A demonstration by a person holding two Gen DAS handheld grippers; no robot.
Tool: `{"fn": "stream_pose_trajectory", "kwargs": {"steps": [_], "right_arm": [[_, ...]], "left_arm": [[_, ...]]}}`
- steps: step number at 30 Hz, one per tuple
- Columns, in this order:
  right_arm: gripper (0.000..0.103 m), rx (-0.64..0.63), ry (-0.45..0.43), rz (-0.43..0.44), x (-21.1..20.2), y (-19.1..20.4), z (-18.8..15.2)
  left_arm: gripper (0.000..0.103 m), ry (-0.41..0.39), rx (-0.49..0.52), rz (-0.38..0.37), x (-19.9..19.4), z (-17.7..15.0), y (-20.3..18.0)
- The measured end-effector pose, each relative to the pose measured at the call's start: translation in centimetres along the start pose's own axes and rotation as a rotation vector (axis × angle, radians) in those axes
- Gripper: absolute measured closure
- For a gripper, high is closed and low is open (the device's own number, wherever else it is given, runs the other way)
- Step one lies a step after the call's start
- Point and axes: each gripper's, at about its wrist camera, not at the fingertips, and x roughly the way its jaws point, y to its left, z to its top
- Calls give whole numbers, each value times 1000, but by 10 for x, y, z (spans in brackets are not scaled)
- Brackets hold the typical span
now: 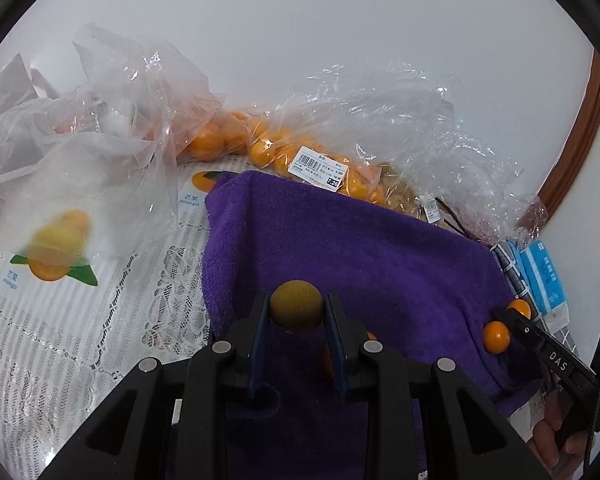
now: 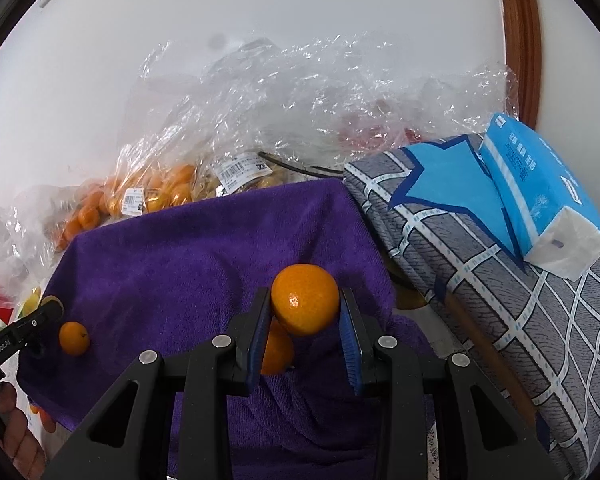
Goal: Organize fruits
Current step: 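Carry the orange and green-yellow fruit onto the purple towel, opening both tools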
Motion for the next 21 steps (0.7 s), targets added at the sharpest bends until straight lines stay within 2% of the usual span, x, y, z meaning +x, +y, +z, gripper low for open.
{"fn": "stream_pose_trajectory", "kwargs": {"steps": [13,16,21], "right_arm": [[69,-8,-4,2,-3,1,-1],[64,-12,-8,1,-5,3,-1],[61,-26,-33,-5,-13,6,-1]], "left_arm": [[77,15,18,4,3,0,-3],[77,16,20,5,3,0,-3],[77,19,27,8,3,-1,-3]]}}
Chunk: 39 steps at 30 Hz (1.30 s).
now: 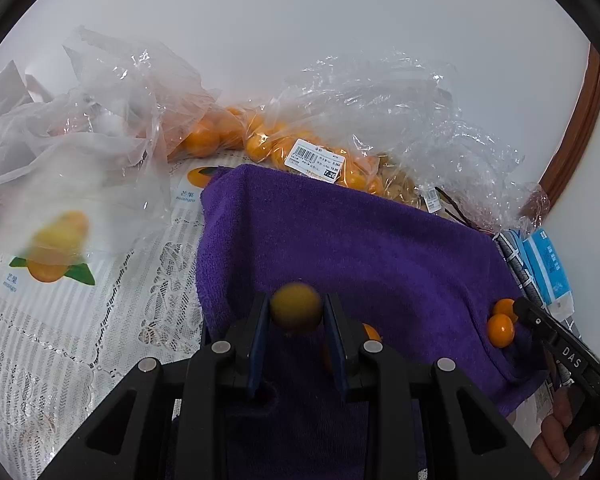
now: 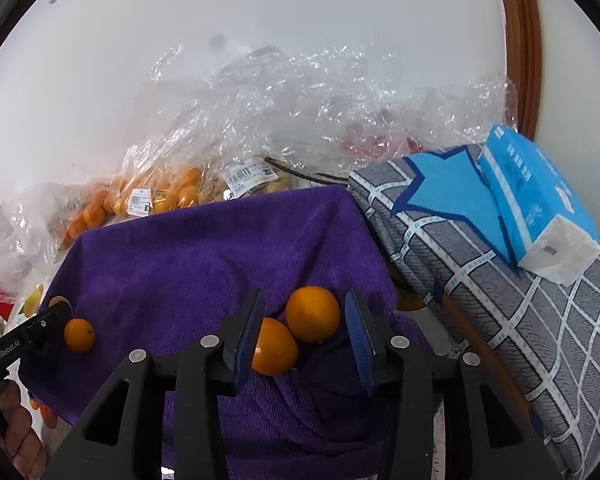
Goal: Organize fruits
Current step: 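Carry the orange and green-yellow fruit onto the purple towel, opening both tools, then grasp a large mandarin with the right tool while the left tool grasps another mandarin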
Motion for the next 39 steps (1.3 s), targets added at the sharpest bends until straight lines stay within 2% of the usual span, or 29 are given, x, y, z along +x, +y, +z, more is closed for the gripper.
{"fn": "stream_pose_trajectory", "kwargs": {"steps": [5,13,15,21,29,35,37,39], "right_arm": [[61,-21,-11,17,-8,5,0],[61,-30,-114,-25,-35,10,0],[61,-23,-90,-46,-42,12,0],[61,-40,-39,1,-76,19,-17],[61,-54,60,23,-105,19,-63],[60,-54,110,87,-123,22,-104],[55,-43,115,113,-127,25,-111],[54,-39,124,146,-127,29,-116]], "left_arm": [[75,1,0,-20,0,1,0],[72,-24,-3,-35,-6,2,0],[72,-26,0,-38,-8,2,-1],[68,-58,25,-18,-15,2,-3],[66,-88,46,-8,-25,-1,-7],[65,-106,4,-33,-42,-10,3],[65,-98,-3,-38,-45,-16,6],[65,-93,-1,-29,-49,-22,7]]}}
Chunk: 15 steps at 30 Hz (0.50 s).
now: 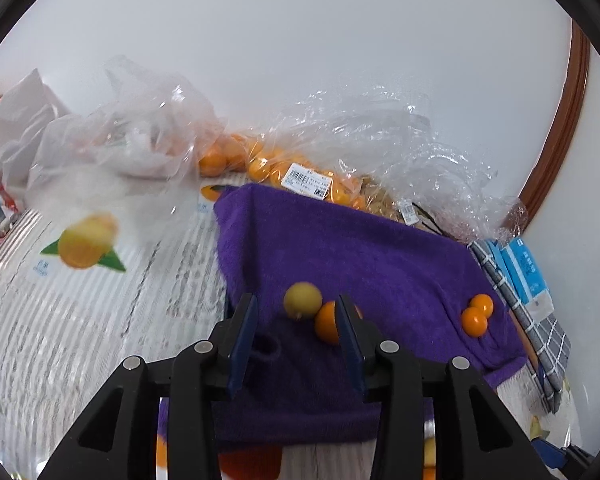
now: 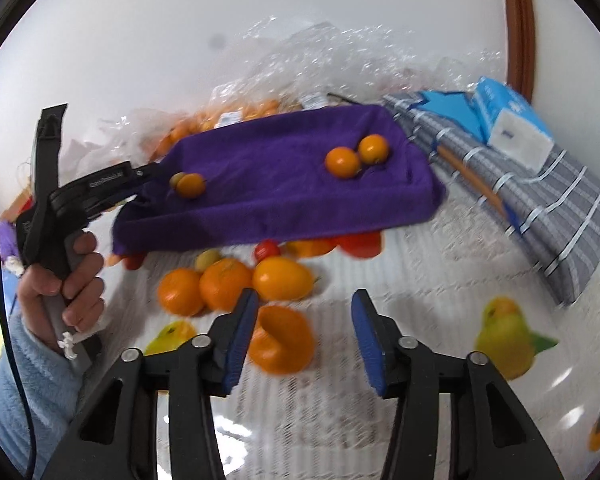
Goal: Organize fruits
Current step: 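Grasp a large mandarin with the right tool while the left tool grasps another mandarin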
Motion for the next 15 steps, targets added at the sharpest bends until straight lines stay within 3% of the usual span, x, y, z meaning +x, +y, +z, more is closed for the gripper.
{"fn": "stream_pose_trajectory", "kwargs": {"steps": [11,13,15], "right_arm": [[53,-26,63,-1,29,14,-15],[60,-24,62,-6,30,12,-14],[60,-28,56,1,28,9,-14]], "left_arm": [[61,-12,88,-2,-44,-39,-7],[61,-5,106,-22,-50,-45,-11],[61,-18,141,-28,-57,-49,-18]]}}
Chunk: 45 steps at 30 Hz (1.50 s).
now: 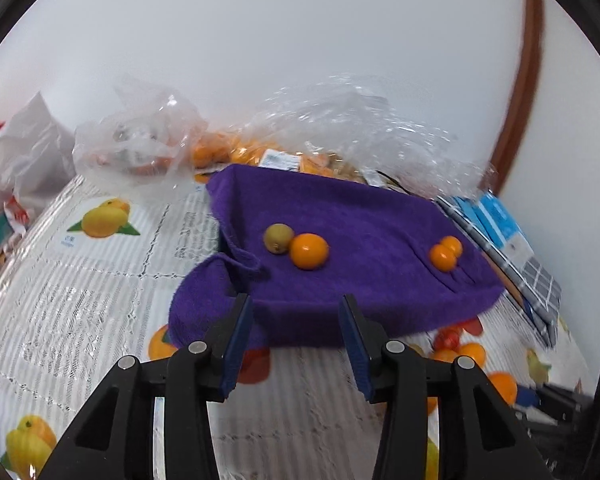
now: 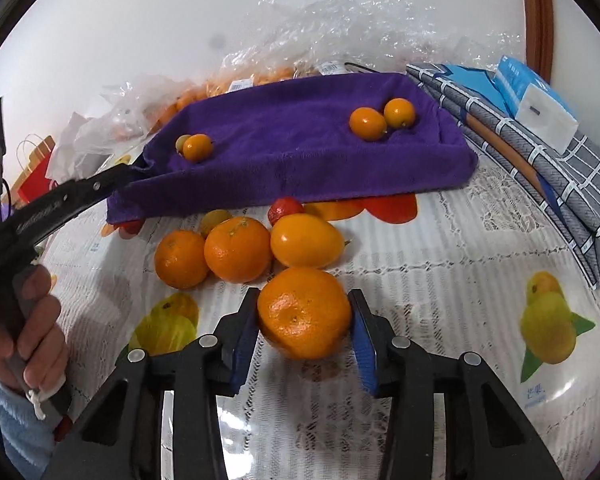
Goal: Organize fruits
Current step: 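Grasp a large mandarin with the right tool while the left tool grasps another mandarin, then carry both mandarins onto the purple towel and open both tools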
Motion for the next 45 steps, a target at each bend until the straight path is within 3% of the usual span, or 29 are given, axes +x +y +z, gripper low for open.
{"fn": "stream_pose_trajectory", "kwargs": {"steps": [3,7,10,16,21,22,25,28,30,37,45], "right_arm": [[60,11,-15,5,-5,-10,-1],[60,0,-63,-86,-17,-32,-3],[60,1,-82,-132,-23,-47,-3],[60,32,-77,-51,-26,-64,-6],[60,9,-86,-35,-25,-56,-6],[60,11,-83,-32,-25,-56,-5],[60,22,-85,-24,-25,-58,-6],[60,44,-90,-12,-26,-62,-6],[60,63,-100,-3,-28,-65,-6],[60,99,-117,22,-31,-71,-6],[60,63,-124,-14,-34,-63,-9]], "left_arm": [[61,1,42,-38,-7,-5,-11],[58,88,74,-213,-10,-17,-30],[51,131,114,-253,-8,-27,-43],[51,222,174,-213,7,-36,-58],[51,285,212,-171,21,-39,-69],[51,286,216,-166,22,-39,-69],[64,278,216,-162,21,-40,-71],[65,256,159,-233,16,-38,-61],[65,223,131,-241,10,-37,-56],[65,154,70,-209,1,-33,-45],[65,76,-1,-166,-8,-25,-29]]}}
